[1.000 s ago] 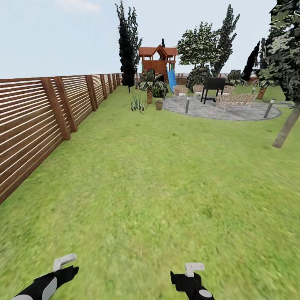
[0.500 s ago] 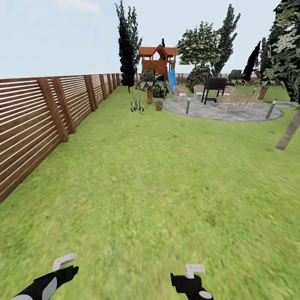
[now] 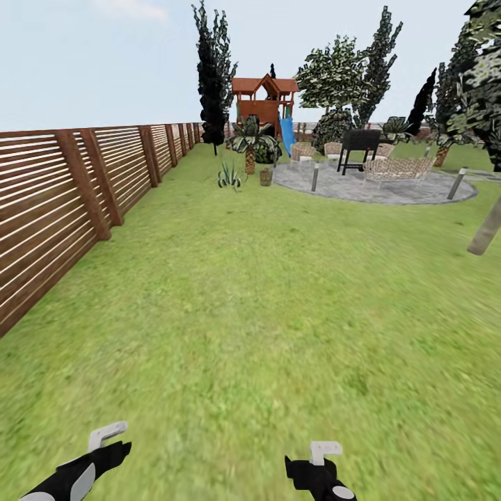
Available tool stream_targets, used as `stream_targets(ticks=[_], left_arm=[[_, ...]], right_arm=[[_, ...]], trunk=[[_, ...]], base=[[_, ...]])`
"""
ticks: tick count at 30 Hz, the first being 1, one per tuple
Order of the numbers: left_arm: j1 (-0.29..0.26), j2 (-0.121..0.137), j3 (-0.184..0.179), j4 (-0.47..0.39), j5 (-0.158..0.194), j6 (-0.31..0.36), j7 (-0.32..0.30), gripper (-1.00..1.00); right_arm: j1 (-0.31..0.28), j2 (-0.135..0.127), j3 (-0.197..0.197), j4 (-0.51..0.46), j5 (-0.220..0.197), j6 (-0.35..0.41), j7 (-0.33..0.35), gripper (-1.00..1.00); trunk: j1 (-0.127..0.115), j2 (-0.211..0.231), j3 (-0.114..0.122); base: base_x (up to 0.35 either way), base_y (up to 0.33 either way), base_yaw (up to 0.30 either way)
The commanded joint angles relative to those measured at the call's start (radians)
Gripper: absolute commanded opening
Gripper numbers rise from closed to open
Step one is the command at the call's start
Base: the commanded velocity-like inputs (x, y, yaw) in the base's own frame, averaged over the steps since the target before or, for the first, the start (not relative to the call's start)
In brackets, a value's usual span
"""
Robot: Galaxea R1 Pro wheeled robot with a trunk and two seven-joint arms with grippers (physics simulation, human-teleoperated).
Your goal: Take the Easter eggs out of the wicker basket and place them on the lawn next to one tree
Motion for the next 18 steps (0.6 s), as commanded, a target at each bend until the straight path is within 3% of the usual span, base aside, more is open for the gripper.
stream_targets(ticks=[1,18], left_arm=[[-0.001,0.0,0.008,-0.002,-0.003,0.006,-0.005,1.0],[-0.001,0.0,0.008,-0.002,-0.003,0.006,-0.005,1.0]], right_arm=[[0.0,-0.001,0.004,-0.002,-0.009,0.005,-0.005,1.0],[0.0,-0.001,0.002,0.024,-0.011,0.005,-0.005,1.0]], trunk=[[0.001,-0.002,-0.002],[0.001,-0.002,-0.002]], base=[[0.309,0.0,0.0],[0.309,0.0,0.0]])
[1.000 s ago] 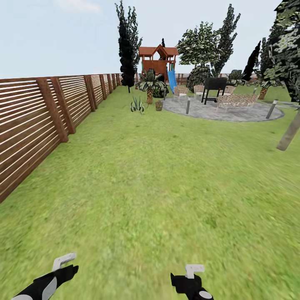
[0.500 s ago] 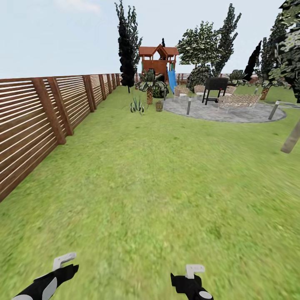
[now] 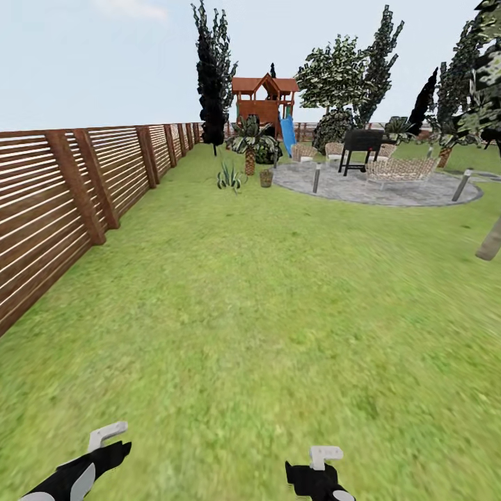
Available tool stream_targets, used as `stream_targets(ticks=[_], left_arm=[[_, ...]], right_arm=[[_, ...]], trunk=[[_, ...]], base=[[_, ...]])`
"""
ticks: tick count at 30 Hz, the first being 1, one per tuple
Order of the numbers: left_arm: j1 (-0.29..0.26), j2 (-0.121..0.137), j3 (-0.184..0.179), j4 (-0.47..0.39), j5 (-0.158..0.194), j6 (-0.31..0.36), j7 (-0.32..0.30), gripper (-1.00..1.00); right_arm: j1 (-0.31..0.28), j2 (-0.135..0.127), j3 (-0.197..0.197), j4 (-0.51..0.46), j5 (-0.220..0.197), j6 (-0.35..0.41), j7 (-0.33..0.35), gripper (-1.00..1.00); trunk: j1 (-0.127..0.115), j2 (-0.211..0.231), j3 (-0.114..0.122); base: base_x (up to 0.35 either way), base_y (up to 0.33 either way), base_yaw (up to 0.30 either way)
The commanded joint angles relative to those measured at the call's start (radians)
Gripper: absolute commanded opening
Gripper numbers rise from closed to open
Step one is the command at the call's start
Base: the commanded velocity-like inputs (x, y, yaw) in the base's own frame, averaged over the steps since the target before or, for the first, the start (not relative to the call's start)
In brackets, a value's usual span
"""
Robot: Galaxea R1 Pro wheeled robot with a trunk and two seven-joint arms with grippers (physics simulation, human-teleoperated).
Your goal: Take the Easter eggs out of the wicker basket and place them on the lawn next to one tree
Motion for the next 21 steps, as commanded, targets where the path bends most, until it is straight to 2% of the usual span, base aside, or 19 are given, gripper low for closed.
stream_targets(ticks=[1,21], left_arm=[[-0.001,0.0,0.008,-0.002,-0.003,0.006,-0.005,1.0],[-0.001,0.0,0.008,-0.002,-0.003,0.006,-0.006,1.0]], right_arm=[[0.0,-0.001,0.004,-0.002,-0.009,0.005,-0.005,1.0],[-0.001,-0.001,0.004,-0.001,-0.009,0.005,-0.005,1.0]], trunk=[[0.001,-0.002,-0.002],[0.001,-0.002,-0.002]], base=[[0.309,0.0,0.0],[0.309,0.0,0.0]])
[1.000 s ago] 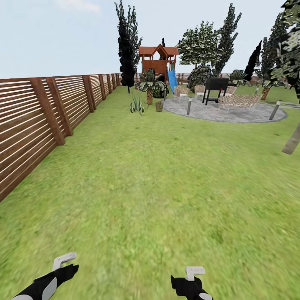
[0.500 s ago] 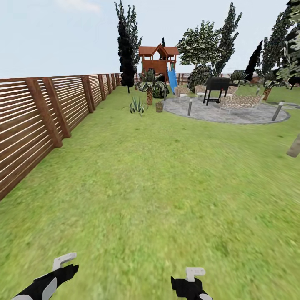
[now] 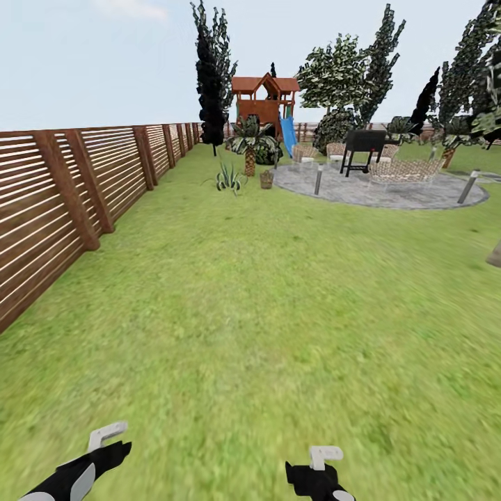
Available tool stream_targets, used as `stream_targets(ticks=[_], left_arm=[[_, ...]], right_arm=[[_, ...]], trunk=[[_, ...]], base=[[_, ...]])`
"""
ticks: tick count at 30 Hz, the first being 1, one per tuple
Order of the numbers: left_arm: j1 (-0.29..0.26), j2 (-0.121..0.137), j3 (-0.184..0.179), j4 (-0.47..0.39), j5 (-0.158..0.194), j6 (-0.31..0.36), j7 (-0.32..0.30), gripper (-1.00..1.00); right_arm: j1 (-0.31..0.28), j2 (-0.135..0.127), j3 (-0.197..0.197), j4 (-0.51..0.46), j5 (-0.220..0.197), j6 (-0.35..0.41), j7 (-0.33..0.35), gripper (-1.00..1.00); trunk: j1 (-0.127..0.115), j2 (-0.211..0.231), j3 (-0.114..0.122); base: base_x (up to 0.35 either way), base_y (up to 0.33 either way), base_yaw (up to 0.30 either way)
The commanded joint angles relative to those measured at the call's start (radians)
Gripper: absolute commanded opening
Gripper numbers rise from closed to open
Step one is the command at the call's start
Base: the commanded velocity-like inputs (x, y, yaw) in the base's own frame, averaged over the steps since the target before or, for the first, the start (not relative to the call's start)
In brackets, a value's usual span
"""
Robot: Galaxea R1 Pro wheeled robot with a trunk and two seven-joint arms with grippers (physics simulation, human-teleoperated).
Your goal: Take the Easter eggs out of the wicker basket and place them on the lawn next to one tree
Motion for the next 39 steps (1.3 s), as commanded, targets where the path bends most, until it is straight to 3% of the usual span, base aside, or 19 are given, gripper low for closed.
stream_targets(ticks=[1,39], left_arm=[[-0.001,0.0,0.008,-0.002,-0.003,0.006,-0.005,1.0],[-0.001,-0.014,0.008,0.005,-0.003,0.003,-0.002,1.0]], right_arm=[[0.0,0.0,0.004,-0.002,-0.009,0.005,-0.004,1.0],[0.0,-0.001,0.001,-0.002,-0.007,0.006,-0.005,1.0]], trunk=[[0.001,-0.002,-0.002],[0.001,-0.002,-0.002]], base=[[0.309,0.0,0.0],[0.309,0.0,0.0]])
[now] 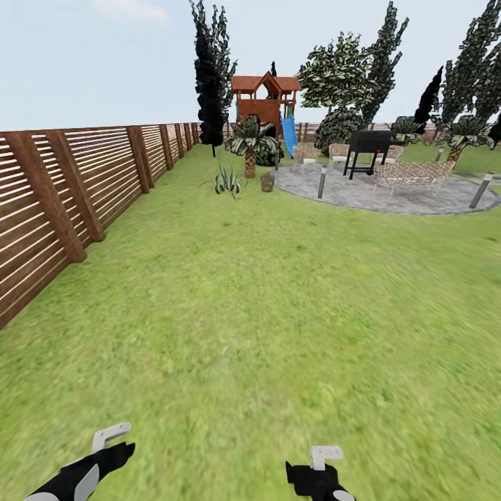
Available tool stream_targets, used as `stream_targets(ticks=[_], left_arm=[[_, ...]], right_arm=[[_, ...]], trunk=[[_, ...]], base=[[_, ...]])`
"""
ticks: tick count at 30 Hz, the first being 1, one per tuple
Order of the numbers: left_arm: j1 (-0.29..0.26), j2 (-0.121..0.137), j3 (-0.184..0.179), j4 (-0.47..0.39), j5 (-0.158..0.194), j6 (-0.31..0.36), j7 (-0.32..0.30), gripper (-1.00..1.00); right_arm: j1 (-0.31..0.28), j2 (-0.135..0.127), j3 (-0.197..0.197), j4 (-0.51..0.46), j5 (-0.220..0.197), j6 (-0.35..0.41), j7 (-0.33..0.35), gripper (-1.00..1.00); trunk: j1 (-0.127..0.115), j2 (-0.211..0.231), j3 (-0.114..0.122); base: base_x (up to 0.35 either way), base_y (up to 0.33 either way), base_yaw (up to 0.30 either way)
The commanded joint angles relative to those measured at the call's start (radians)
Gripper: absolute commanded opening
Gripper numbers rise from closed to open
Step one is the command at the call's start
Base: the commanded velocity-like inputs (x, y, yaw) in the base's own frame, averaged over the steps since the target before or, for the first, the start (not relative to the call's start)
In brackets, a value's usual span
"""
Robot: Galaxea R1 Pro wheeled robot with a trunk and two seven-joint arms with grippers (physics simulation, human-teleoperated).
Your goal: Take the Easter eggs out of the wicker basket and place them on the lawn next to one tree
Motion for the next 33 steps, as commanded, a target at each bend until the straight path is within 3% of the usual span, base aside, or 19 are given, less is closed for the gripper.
stream_targets(ticks=[1,6,12,33], left_arm=[[-0.001,-0.001,0.008,0.0,-0.003,0.006,-0.005,1.0],[-0.001,-0.001,0.008,0.003,-0.004,-0.001,-0.005,1.0],[0.001,-0.002,0.008,0.005,-0.001,-0.065,-0.005,1.0],[0.005,-0.002,0.008,0.005,-0.001,-0.078,-0.005,1.0]], right_arm=[[0.0,-0.001,0.004,-0.002,-0.009,0.005,-0.005,1.0],[-0.001,0.0,0.005,0.006,-0.008,0.005,-0.005,1.0],[0.0,-0.001,0.005,0.013,-0.009,0.005,-0.005,1.0],[-0.001,-0.001,0.004,0.015,-0.01,0.003,-0.005,1.0]], trunk=[[0.001,-0.002,-0.002],[0.001,-0.002,-0.002],[0.001,-0.002,-0.002],[0.001,-0.002,-0.002]], base=[[0.309,0.0,0.0],[0.315,0.0,0.0],[0.329,0.0,0.0],[0.332,0.0,0.0]])
